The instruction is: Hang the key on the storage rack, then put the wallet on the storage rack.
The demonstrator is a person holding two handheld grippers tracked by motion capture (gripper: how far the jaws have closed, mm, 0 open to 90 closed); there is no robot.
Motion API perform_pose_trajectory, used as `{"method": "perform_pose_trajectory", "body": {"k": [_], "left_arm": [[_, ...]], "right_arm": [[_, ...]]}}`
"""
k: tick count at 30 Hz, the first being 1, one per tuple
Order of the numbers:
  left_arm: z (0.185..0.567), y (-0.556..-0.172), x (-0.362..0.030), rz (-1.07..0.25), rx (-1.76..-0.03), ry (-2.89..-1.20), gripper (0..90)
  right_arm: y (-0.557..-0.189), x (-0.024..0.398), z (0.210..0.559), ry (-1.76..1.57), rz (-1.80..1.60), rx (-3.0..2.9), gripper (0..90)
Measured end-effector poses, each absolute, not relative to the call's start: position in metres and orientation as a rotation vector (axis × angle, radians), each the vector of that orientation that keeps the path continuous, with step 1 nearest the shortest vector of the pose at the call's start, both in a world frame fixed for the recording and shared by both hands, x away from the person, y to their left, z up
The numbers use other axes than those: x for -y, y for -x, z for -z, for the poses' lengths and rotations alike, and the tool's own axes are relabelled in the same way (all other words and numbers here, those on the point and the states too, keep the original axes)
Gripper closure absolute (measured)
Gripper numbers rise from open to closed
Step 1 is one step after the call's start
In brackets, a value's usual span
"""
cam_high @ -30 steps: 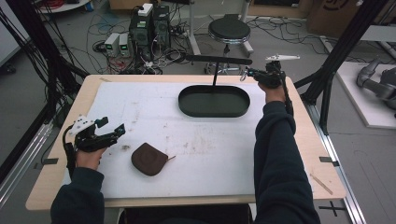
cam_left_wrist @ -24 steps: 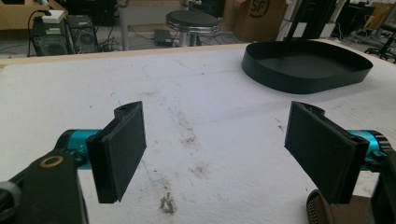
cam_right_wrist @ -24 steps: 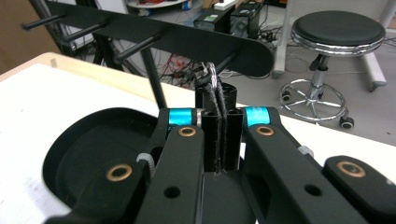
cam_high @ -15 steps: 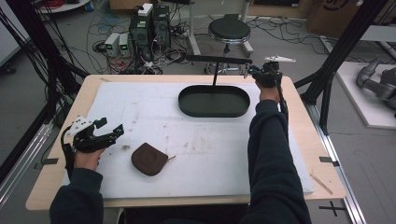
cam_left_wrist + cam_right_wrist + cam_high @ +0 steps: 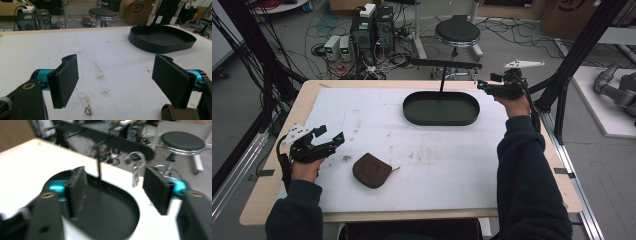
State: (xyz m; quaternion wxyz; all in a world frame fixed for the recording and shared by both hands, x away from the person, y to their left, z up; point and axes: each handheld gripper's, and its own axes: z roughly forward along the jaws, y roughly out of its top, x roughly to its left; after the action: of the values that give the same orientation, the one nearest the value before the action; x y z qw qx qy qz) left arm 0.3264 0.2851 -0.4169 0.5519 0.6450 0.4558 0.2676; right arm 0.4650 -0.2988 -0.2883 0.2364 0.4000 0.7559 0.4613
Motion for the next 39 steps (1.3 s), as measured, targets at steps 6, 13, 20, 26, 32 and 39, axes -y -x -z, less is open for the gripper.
{"method": "perform_pose_trajectory", "body": {"k": [6,13,20,26,32,39], "left_arm": [[0.415,-0.325,-0.285,-0.613,-1.059,-1.512,21.1],[0.414,-0.325,-0.278,-0.579,-1.022,-1.529,20.9],[0.414,-0.324,-0.274,-0.568,-1.014,-1.538,20.8],[0.412,-0.32,-0.269,-0.575,-0.996,-1.542,20.8],[0.412,-0.321,-0.267,-0.528,-0.979,-1.564,20.8],[0.417,-0.324,-0.263,-0.456,-0.973,-1.609,20.8]], "right_arm": [[-0.412,0.303,0.28,-0.995,-1.172,-2.127,24.4],[-0.367,0.317,0.31,-0.998,-1.117,-2.122,21.5],[-0.353,0.312,0.357,-1.079,-1.111,-2.094,20.4],[-0.347,0.301,0.367,-1.042,-1.118,-2.104,20.4],[-0.346,0.3,0.368,-1.034,-1.132,-2.11,20.4],[-0.346,0.3,0.368,-1.043,-1.135,-2.11,20.4]]}}
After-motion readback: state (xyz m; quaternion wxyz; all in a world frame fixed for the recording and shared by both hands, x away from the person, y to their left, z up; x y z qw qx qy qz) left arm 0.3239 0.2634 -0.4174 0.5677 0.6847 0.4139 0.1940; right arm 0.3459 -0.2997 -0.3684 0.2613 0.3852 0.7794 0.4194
